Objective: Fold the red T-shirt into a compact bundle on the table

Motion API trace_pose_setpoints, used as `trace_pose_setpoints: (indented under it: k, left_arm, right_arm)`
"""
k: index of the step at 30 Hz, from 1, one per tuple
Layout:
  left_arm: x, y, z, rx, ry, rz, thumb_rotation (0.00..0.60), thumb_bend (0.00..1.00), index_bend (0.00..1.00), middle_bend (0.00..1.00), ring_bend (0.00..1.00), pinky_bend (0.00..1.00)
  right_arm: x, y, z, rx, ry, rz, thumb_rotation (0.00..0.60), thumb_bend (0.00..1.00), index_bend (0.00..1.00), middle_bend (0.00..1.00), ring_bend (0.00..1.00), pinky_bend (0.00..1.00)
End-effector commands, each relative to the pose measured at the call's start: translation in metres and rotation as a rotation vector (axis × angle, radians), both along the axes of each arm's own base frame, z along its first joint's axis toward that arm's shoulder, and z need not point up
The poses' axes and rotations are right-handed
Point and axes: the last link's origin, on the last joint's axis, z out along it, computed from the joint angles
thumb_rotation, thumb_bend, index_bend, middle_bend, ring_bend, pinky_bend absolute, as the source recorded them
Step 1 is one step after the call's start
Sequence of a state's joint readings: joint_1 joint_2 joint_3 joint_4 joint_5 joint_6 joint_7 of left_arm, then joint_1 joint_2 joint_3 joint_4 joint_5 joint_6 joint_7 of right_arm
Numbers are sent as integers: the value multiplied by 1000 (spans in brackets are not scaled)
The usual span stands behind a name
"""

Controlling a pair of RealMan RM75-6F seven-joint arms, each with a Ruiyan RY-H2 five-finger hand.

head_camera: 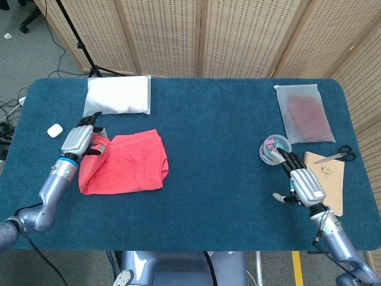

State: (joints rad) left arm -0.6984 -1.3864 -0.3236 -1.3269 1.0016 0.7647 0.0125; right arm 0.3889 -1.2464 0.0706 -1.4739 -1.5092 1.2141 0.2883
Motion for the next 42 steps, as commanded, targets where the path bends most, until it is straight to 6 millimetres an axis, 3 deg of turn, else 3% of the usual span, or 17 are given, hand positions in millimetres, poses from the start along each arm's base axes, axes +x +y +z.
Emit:
trace_pose_setpoints:
  k: [1, 8, 18, 29, 30, 32, 34, 36, 37, 42]
  left_arm:
    - [26, 9, -23, -14, 16, -33, 600, 479, 777, 0, 0, 0]
    - [50, 19, -47, -21, 53, -52, 600, 479, 776, 0, 0, 0]
    - [61, 29, -65, -38, 96, -24, 600, 479, 777, 0, 0, 0]
    - [80, 37, -101, -73, 118, -26, 600, 470, 769, 0, 0, 0]
    - [81, 37, -104, -75, 121, -28, 600, 464, 732, 0, 0, 0]
    - [83, 38, -108, -86, 125, -25, 600, 449, 554, 0, 0, 0]
    - [85, 38, -111, -98, 117, -22, 600, 406, 223, 0, 0, 0]
    - [86, 37, -112, -106, 103, -22, 600, 357, 45, 0, 0, 0]
    - [86, 37, -112, -106, 100, -24, 600, 333, 5, 0, 0, 0]
    - [82, 39, -105, -89, 70, -27, 600, 280, 0, 0, 0, 0]
  right_arm:
    - [-1, 0, 0, 2, -1, -1, 600, 0, 0, 0, 0, 0]
    - [-2, -1, 2, 0, -9, -7, 600, 0, 0, 0, 0, 0]
    - [-3, -1, 3, 0, -14, -8, 600, 0, 0, 0, 0, 0]
    - [-5, -3, 6, -5, -17, -22, 600, 0, 0, 0, 0, 0]
    - [-6, -3, 6, -4, -17, -24, 600, 0, 0, 0, 0, 0]
    - [-7, -3, 6, -4, -16, -28, 600, 0, 0, 0, 0, 0]
    - [-8, -4, 6, -4, -16, -32, 600, 0, 0, 0, 0, 0]
    - [-8, -4, 7, -5, -17, -34, 600, 0, 0, 0, 0, 0]
    - [-8, -4, 7, -5, -17, -34, 600, 0, 0, 0, 0, 0]
    - [-9, -3, 8, -6, -18, -34, 600, 1, 0, 0, 0, 0]
